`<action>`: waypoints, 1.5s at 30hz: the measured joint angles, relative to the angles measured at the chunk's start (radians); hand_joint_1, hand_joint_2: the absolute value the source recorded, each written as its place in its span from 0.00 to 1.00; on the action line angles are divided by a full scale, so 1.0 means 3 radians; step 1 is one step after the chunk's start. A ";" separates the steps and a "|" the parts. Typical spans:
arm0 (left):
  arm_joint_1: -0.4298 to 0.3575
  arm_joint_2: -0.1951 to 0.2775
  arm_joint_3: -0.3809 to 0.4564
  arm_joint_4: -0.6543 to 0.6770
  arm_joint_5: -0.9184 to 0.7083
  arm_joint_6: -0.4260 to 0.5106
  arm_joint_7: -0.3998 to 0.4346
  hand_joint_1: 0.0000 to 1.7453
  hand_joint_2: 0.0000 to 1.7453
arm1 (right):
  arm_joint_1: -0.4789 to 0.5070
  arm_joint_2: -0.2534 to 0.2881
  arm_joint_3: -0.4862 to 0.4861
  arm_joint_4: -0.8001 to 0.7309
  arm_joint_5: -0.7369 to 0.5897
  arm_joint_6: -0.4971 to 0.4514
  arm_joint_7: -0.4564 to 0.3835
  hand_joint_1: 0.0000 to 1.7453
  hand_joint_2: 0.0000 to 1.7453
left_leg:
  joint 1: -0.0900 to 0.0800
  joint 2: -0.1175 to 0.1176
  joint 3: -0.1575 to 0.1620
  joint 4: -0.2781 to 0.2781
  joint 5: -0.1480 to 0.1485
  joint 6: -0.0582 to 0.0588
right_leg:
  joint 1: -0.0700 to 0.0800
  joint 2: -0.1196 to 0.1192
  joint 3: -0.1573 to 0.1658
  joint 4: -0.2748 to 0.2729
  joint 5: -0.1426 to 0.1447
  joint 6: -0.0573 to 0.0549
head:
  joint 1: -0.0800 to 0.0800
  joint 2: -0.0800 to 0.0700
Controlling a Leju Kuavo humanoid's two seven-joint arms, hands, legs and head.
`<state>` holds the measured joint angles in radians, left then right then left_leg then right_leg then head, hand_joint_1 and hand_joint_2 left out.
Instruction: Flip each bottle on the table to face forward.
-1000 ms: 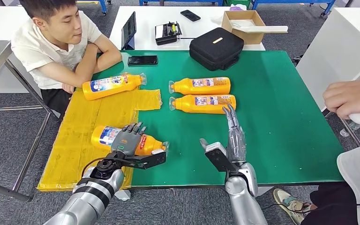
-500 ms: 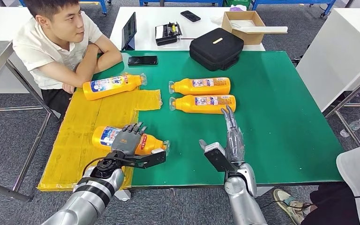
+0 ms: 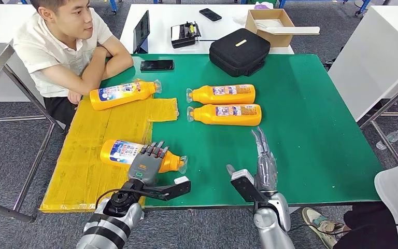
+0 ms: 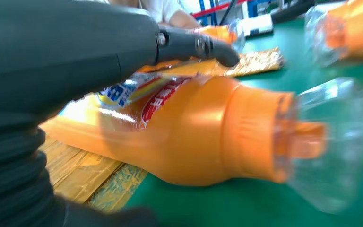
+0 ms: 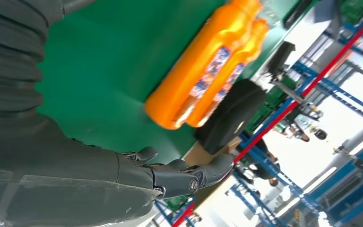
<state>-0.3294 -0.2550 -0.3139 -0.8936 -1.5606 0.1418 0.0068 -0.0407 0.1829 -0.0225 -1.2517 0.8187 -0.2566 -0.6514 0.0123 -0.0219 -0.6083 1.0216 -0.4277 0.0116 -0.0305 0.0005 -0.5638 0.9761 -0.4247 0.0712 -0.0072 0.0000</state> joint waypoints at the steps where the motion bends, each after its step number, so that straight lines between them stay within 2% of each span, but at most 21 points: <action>1: 0.0080 0.0005 -0.0041 -0.0131 0.0000 -0.0008 -0.0001 0.00 1.00 | 0.0038 -0.0003 -0.0010 -0.0039 0.0005 -0.0006 0.0004 0.00 1.00 | 0.0000 0.0000 -0.0007 0.0000 0.0000 0.0000 | 0.0000 0.0000 -0.0007 0.0000 0.0000 0.0000 | 0.0000 0.0000; 4: 0.0278 0.0026 -0.0163 -0.0486 0.0000 -0.0016 0.0020 0.00 1.00 | 0.0122 -0.0010 -0.0042 -0.0140 0.0028 -0.0028 0.0012 0.00 1.00 | 0.0000 0.0001 -0.0025 0.0000 0.0000 0.0000 | 0.0000 0.0000 -0.0027 0.0000 0.0000 0.0000 | 0.0000 0.0000; 8: 0.0387 0.0066 -0.0294 -0.0797 0.0000 -0.0043 0.0086 0.00 1.00 | 0.0180 -0.0008 -0.0078 -0.0222 0.0073 -0.0032 0.0019 0.00 1.00 | 0.0001 0.0002 -0.0032 0.0000 0.0000 0.0000 | 0.0000 0.0000 -0.0033 0.0001 0.0000 0.0000 | 0.0000 0.0000; 16: 0.0411 0.0137 -0.0461 -0.0972 0.0000 -0.0020 0.0116 0.00 1.00 | 0.0206 0.0010 -0.0096 -0.0304 0.0123 -0.0033 0.0044 0.00 1.00 | 0.0001 0.0002 -0.0033 0.0000 0.0000 0.0000 | 0.0000 0.0000 -0.0034 0.0001 0.0000 0.0000 | 0.0000 0.0000; 21: 0.0511 0.0143 -0.0507 -0.1192 0.0114 0.0086 -0.0034 0.00 1.00 | 0.0251 0.0041 -0.0102 -0.0406 -0.0012 0.0008 0.0047 0.00 1.00 | 0.0001 0.0002 -0.0034 0.0000 0.0000 0.0000 | 0.0000 0.0000 -0.0036 0.0001 0.0000 0.0000 | 0.0000 0.0000; 24: 0.0621 0.0124 -0.0499 -0.1377 0.0416 0.0129 -0.0202 0.00 1.00 | 0.0283 0.0083 -0.0137 -0.0505 -0.0261 0.0198 0.0060 0.00 1.00 | 0.0001 0.0003 -0.0036 0.0000 0.0000 0.0000 | 0.0000 0.0000 -0.0038 0.0000 0.0000 0.0000 | 0.0000 0.0000; 29: 0.0891 0.0016 -0.0427 -0.1742 0.1000 0.0167 -0.0476 0.00 1.00 | 0.0366 0.0223 -0.0271 -0.0761 -0.0874 0.0854 0.0313 0.00 1.00 | 0.0001 0.0003 -0.0038 0.0000 -0.0001 0.0000 | 0.0000 0.0001 -0.0041 0.0000 -0.0001 0.0000 | 0.0000 0.0000; 35: 0.1051 -0.0024 -0.0320 -0.1939 0.1180 0.0243 -0.0610 0.00 1.00 | 0.0437 0.0358 -0.0358 -0.0932 -0.1033 0.1094 0.0503 0.00 1.00 | 0.0001 0.0004 -0.0038 0.0000 -0.0001 -0.0001 | 0.0000 0.0001 -0.0042 0.0000 -0.0001 0.0000 | 0.0000 0.0000; 38: 0.1109 -0.0030 -0.0269 -0.2010 0.1199 0.0257 -0.0636 0.00 1.00 | 0.0451 0.0449 -0.0372 -0.1016 -0.1008 0.1085 0.0648 0.00 1.00 | 0.0001 0.0004 -0.0038 0.0000 0.0000 -0.0001 | 0.0000 0.0001 -0.0042 0.0001 -0.0001 -0.0001 | 0.0000 0.0000; 41: 0.1150 -0.0032 -0.0236 -0.2057 0.1202 0.0254 -0.0650 0.00 1.00 | 0.0459 0.0505 -0.0375 -0.1092 -0.0921 0.1002 0.0669 0.00 1.00 | 0.0001 0.0003 -0.0038 0.0000 0.0000 -0.0001 | 0.0000 0.0000 -0.0041 0.0001 -0.0001 0.0000 | 0.0000 0.0000; 45: 0.1188 -0.0043 -0.0204 -0.2101 0.1302 0.0203 -0.0722 0.00 1.00 | 0.0489 0.0523 -0.0331 -0.1244 -0.0307 0.0510 0.0534 0.00 1.00 | 0.0001 0.0004 -0.0038 0.0000 0.0000 -0.0001 | 0.0000 0.0001 -0.0042 0.0000 -0.0001 0.0000 | 0.0001 0.0000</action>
<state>0.0271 -0.2679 -0.3753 -1.5239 -1.1701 0.2027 -0.2098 0.1060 0.3398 -0.1217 -1.6249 0.7266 -0.1036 -0.4911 0.0125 -0.0208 -0.6198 1.0216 -0.4278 0.0114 -0.0307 0.0007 -0.5764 0.9762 -0.4248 0.0711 -0.0071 0.0000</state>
